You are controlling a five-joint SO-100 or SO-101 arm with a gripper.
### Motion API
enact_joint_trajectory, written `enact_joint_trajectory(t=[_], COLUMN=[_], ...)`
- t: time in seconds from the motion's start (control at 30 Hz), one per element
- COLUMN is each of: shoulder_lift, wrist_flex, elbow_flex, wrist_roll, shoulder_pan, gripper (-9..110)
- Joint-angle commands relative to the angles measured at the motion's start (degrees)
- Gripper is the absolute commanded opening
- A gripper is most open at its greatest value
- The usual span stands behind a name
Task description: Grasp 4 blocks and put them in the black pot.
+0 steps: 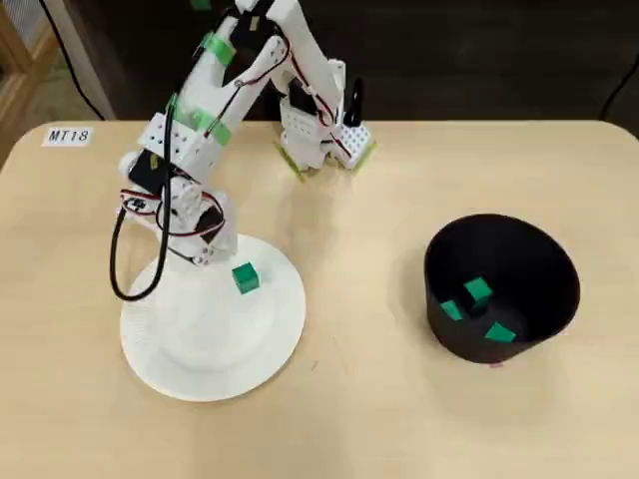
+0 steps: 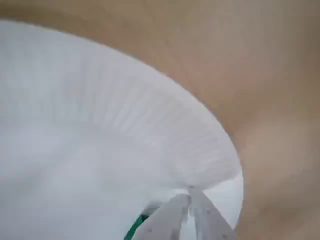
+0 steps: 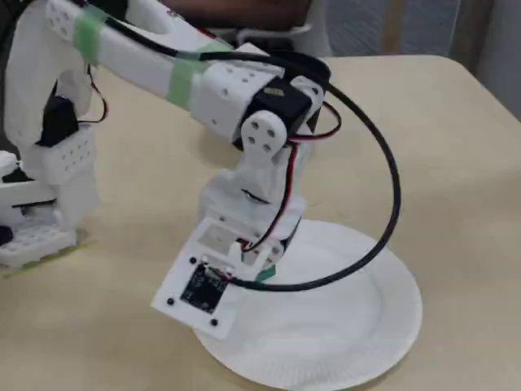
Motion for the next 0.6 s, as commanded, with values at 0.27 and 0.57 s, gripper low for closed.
enact_joint_trajectory(t=[0.27, 0.57], shoulder_lift=[9.49, 15.73], wrist_flex=[4.66, 4.75], elbow_flex=[-7.29, 6.5], wrist_roll=[-6.15, -1.58], shoulder_pan=[-4.22, -10.37], gripper=[31, 33])
